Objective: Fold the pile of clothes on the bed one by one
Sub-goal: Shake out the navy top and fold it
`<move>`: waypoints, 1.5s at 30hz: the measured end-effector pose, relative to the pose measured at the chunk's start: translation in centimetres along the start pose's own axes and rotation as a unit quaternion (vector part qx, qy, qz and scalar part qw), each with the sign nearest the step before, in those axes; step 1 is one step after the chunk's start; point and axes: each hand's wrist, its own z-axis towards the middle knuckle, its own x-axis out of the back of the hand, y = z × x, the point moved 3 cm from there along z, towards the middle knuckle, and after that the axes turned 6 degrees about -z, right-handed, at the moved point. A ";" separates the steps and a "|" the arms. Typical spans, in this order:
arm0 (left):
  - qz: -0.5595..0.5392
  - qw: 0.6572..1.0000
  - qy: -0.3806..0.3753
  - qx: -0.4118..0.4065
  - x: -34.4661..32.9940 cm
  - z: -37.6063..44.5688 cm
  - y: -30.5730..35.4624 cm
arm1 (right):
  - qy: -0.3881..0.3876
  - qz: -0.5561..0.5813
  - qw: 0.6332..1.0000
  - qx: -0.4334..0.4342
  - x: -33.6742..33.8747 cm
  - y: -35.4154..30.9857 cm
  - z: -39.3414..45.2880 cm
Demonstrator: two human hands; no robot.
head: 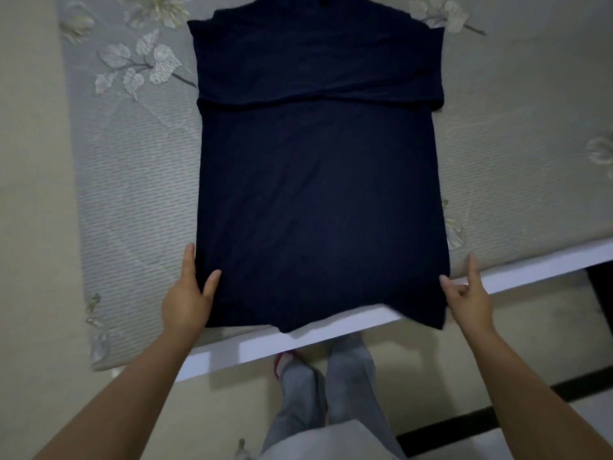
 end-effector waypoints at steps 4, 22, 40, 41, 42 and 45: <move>-0.045 0.998 0.035 -0.018 -1.0 -2.5 -0.2 | -0.020 0.061 0.998 -0.028 -2.0 1.2 -1.2; -0.027 0.998 -0.005 -0.064 1.5 -4.5 -2.2 | -0.021 0.021 0.994 0.103 -0.6 0.7 -4.9; -0.115 0.981 0.104 -0.113 4.9 -0.1 7.0 | 0.154 0.036 0.974 0.163 6.3 -9.8 0.2; -0.126 0.978 0.122 -0.114 5.1 1.4 8.2 | 0.158 0.037 0.972 0.170 6.6 -10.9 1.7; -0.138 0.974 0.137 -0.113 5.2 2.8 9.2 | 0.158 0.038 0.971 0.176 6.7 -11.9 3.1; -0.161 0.970 0.148 -0.103 4.9 6.7 12.3 | 0.137 0.031 0.972 0.186 6.5 -14.2 7.5</move>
